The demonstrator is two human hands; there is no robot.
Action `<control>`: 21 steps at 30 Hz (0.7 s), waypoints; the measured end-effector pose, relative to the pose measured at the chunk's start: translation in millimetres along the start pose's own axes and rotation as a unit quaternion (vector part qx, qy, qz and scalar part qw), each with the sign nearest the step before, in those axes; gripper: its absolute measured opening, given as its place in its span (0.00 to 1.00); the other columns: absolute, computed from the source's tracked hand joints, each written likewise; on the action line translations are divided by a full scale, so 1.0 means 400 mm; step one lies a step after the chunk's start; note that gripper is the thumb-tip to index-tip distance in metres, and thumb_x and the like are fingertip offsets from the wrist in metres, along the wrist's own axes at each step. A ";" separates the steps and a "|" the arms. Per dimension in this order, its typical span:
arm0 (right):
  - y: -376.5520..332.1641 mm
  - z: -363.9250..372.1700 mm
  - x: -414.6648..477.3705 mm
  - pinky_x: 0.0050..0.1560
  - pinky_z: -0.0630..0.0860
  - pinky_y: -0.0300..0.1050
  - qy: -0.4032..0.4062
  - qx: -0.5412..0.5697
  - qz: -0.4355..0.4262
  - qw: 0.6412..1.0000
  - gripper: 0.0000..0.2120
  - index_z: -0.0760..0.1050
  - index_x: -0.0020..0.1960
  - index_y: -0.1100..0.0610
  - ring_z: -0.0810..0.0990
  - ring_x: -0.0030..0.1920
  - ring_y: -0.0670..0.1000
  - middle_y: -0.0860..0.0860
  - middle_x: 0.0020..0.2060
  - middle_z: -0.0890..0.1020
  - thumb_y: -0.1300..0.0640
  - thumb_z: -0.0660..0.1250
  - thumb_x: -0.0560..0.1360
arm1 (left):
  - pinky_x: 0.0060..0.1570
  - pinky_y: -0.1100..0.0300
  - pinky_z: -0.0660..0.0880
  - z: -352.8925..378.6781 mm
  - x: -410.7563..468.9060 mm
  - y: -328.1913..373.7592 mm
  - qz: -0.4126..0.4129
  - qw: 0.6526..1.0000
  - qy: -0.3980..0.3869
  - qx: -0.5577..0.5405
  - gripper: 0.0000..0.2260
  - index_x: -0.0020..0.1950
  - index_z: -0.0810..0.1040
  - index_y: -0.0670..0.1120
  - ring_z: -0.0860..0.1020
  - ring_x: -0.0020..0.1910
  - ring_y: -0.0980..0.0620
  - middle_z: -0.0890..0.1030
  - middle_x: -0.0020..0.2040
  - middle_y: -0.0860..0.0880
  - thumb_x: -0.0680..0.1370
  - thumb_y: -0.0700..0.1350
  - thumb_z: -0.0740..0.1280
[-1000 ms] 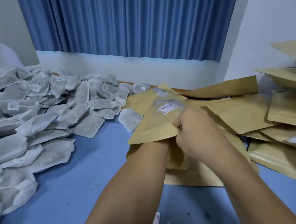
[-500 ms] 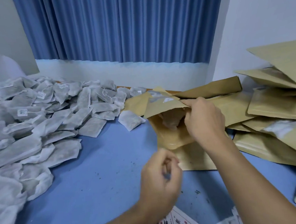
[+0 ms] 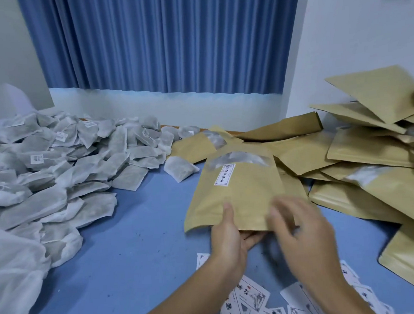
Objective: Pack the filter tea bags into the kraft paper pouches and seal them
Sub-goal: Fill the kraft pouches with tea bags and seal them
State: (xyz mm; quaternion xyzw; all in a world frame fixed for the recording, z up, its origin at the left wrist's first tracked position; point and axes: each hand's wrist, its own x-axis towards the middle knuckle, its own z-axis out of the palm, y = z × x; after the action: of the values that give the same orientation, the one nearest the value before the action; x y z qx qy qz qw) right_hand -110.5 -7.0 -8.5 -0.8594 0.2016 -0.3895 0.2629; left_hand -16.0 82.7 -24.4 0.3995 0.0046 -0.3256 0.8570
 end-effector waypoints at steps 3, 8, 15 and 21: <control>0.013 -0.023 -0.021 0.50 0.72 0.47 0.065 0.114 0.220 0.967 0.15 0.76 0.55 0.48 0.79 0.48 0.44 0.42 0.49 0.80 0.41 0.69 0.75 | 0.47 0.49 0.82 -0.011 -0.007 -0.003 0.031 0.999 -0.002 0.044 0.13 0.61 0.79 0.45 0.85 0.51 0.45 0.86 0.53 0.43 0.82 0.51 0.66; 0.026 -0.012 -0.025 0.35 0.69 0.46 -0.065 0.309 0.281 0.906 0.16 0.77 0.42 0.64 0.71 0.28 0.52 0.59 0.31 0.78 0.51 0.71 0.77 | 0.34 0.55 0.74 -0.025 -0.031 -0.037 0.038 0.989 -0.021 0.141 0.13 0.58 0.81 0.40 0.81 0.41 0.46 0.85 0.48 0.39 0.77 0.45 0.74; 0.036 -0.025 -0.022 0.32 0.67 0.42 -0.166 0.337 0.243 0.894 0.10 0.83 0.40 0.54 0.70 0.29 0.52 0.59 0.29 0.77 0.52 0.69 0.78 | 0.29 0.60 0.67 -0.027 -0.032 -0.025 -0.009 0.975 -0.063 0.214 0.09 0.46 0.83 0.39 0.72 0.31 0.50 0.78 0.33 0.45 0.74 0.45 0.76; 0.023 -0.007 -0.037 0.33 0.68 0.44 -0.081 0.432 0.309 0.844 0.10 0.81 0.41 0.62 0.70 0.29 0.52 0.58 0.29 0.73 0.58 0.70 0.78 | 0.24 0.63 0.58 0.004 -0.037 -0.042 0.015 0.981 -0.037 0.189 0.08 0.41 0.80 0.39 0.62 0.22 0.54 0.72 0.26 0.49 0.76 0.42 0.75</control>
State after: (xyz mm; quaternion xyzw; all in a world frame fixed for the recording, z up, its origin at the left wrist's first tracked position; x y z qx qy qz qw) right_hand -123.0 -6.8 -20.7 -0.5808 0.2458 -0.2651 0.7294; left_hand -37.4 82.0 -30.7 0.5419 -0.0952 -0.3219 0.7705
